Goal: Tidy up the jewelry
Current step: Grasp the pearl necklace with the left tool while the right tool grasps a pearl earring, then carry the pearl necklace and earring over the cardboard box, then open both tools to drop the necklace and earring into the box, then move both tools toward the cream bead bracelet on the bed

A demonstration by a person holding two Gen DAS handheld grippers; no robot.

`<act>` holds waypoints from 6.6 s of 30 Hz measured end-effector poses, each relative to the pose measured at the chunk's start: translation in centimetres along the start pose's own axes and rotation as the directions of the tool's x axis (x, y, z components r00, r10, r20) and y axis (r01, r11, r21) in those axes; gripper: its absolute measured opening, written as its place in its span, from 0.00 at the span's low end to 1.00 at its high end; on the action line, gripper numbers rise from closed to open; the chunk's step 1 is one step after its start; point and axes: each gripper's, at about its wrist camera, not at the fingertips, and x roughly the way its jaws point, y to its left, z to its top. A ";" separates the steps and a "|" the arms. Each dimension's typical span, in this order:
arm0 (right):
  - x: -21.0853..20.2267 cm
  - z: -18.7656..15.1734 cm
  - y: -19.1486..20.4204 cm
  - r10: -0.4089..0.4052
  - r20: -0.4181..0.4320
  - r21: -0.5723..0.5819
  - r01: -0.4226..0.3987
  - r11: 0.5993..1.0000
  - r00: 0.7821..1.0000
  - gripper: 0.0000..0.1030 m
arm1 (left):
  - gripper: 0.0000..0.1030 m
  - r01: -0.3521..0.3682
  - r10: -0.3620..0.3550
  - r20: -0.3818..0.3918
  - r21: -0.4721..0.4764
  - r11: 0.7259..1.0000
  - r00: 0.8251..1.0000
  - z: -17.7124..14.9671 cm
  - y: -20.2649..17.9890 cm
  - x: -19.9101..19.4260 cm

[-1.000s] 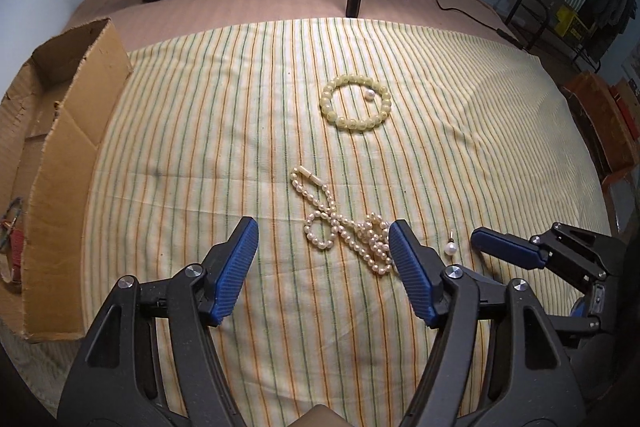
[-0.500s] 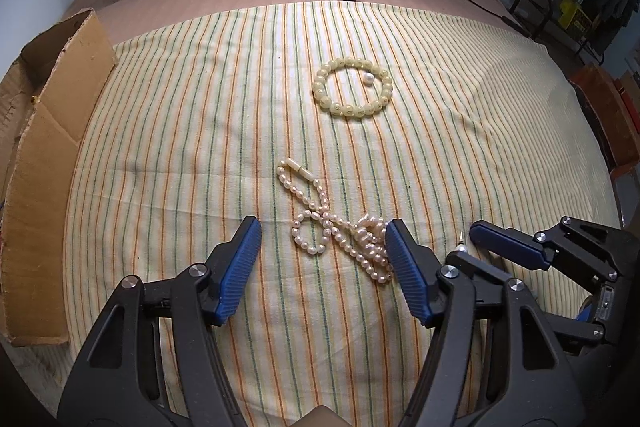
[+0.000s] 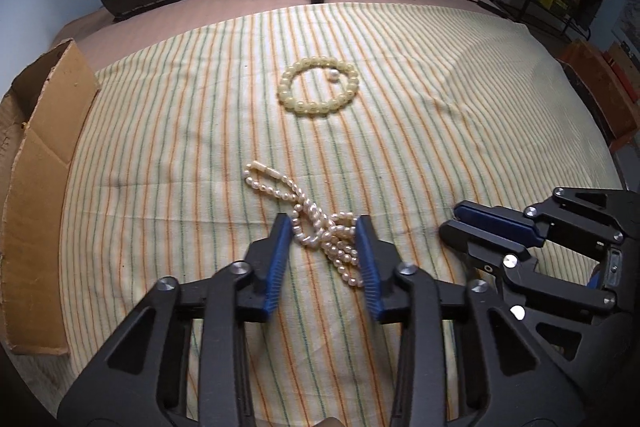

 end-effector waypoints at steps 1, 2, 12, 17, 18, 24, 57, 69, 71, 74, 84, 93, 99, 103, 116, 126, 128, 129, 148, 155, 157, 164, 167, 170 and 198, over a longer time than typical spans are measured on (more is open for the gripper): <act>0.0 0.0 -0.1 0.001 0.000 0.001 -0.001 1.000 1.000 0.07 | 0.25 0.007 -0.007 -0.001 0.001 1.000 1.000 0.0 0.0 0.0; 0.0 0.0 -0.1 0.003 0.001 0.002 -0.003 1.000 1.000 0.07 | 0.20 0.014 -0.014 -0.002 0.000 1.000 1.000 0.0 -0.1 0.0; -0.4 -0.1 -0.7 0.022 0.015 0.028 -0.022 0.999 1.000 0.07 | 0.06 0.049 -0.049 -0.001 -0.021 0.999 0.999 -0.1 0.3 -0.7; -1.0 0.0 -0.9 0.021 0.029 0.039 -0.022 0.999 0.999 0.07 | 0.05 0.055 -0.054 0.015 -0.046 0.997 0.998 0.1 1.0 -1.8; -1.2 0.1 -0.9 0.021 0.033 0.042 -0.023 0.999 0.999 0.07 | 0.05 0.056 -0.055 0.022 -0.051 0.997 0.998 0.2 1.2 -2.1; -2.8 0.7 -1.1 0.021 0.070 0.056 -0.025 0.998 0.997 0.07 | 0.05 0.072 -0.066 0.076 -0.082 0.994 0.995 0.8 2.1 -4.4; -9.5 5.5 2.6 0.037 0.232 0.016 -0.042 0.999 0.972 0.07 | 0.04 0.038 0.020 0.309 -0.182 0.983 0.951 2.2 10.5 -16.7; -9.0 9.5 8.5 0.128 0.252 -0.069 -0.114 0.991 0.959 0.07 | 0.03 -0.018 0.113 0.339 -0.272 0.962 0.934 1.2 17.6 -19.2; -8.9 10.1 9.6 0.140 0.252 -0.086 -0.122 0.989 0.958 0.07 | 0.02 -0.022 0.127 0.345 -0.292 0.956 0.930 1.0 18.9 -19.5; -8.6 10.9 11.3 0.159 0.251 -0.112 -0.135 0.985 0.955 0.07 | 0.00 -0.022 0.141 0.356 -0.318 0.948 0.924 0.8 20.7 -20.1; -6.2 13.0 15.1 0.222 0.220 -0.145 -0.193 0.970 0.950 0.07 | 0.00 -0.033 0.166 0.349 -0.356 0.934 0.922 0.3 23.7 -20.1; -3.4 15.1 18.1 0.283 0.155 -0.185 -0.254 0.949 0.946 0.07 | 0.00 -0.042 0.176 0.307 -0.397 0.917 0.935 -0.7 25.8 -19.4; -0.9 15.9 20.4 0.319 0.102 -0.192 -0.296 0.935 0.942 0.07 | 0.00 -0.039 0.183 0.300 -0.430 0.902 0.936 -1.0 26.9 -19.2; 0.4 16.1 21.3 0.335 0.072 -0.189 -0.317 0.929 0.939 0.07 | 0.00 -0.043 0.180 0.285 -0.430 0.902 0.941 -1.1 27.1 -18.8; 1.7 16.2 21.6 0.297 0.085 -0.172 -0.279 0.945 0.951 0.64 | 0.08 -0.059 0.194 0.268 -0.442 0.895 0.944 -1.2 27.4 -18.4; 0.9 15.9 19.4 0.252 0.100 -0.135 -0.238 0.962 0.963 0.68 | 0.57 -0.068 0.203 0.267 -0.440 0.896 0.942 -1.2 26.7 -18.2; 0.6 15.8 18.8 0.243 0.102 -0.126 -0.229 0.965 0.965 0.69 | 0.59 -0.077 0.210 0.267 -0.435 0.897 0.941 -1.0 26.3 -18.2; 0.5 15.7 18.4 0.236 0.103 -0.121 -0.223 0.967 0.966 0.70 | 0.61 -0.077 0.210 0.267 -0.434 0.898 0.940 -0.9 26.2 -18.2; -2.1 13.3 6.7 0.077 0.123 0.023 -0.081 0.996 0.989 0.75 | 0.67 -0.057 0.151 0.282 -0.316 0.947 0.947 1.7 20.0 -16.9; -2.9 11.6 1.7 0.014 0.111 0.089 -0.024 0.996 0.994 0.75 | 0.67 -0.027 0.104 0.290 -0.257 0.966 0.951 3.5 16.5 -15.7; -3.0 11.1 0.2 -0.003 0.098 0.101 -0.007 0.995 0.995 0.75 | 0.67 -0.020 0.090 0.286 -0.238 0.971 0.954 4.0 15.5 -15.2; -3.3 9.7 -3.5 -0.029 0.090 0.139 0.016 0.990 0.996 0.75 | 0.67 -0.006 0.047 0.270 -0.149 0.989 0.962 5.8 11.3 -13.0; -3.2 9.1 -4.6 -0.031 0.088 0.145 0.018 0.989 0.996 0.75 | 0.67 0.002 0.030 0.259 -0.124 0.992 0.965 6.3 10.1 -11.7; -2.8 8.8 -5.3 -0.030 0.077 0.141 0.019 0.990 0.997 0.75 | 0.57 0.024 -0.002 0.237 -0.090 0.996 0.972 6.8 8.6 -10.2; 4.1 9.8 -1.9 0.127 0.020 -0.029 -0.126 0.992 0.992 0.74 | 0.37 0.070 -0.055 0.169 -0.085 0.994 0.984 10.1 7.3 -4.4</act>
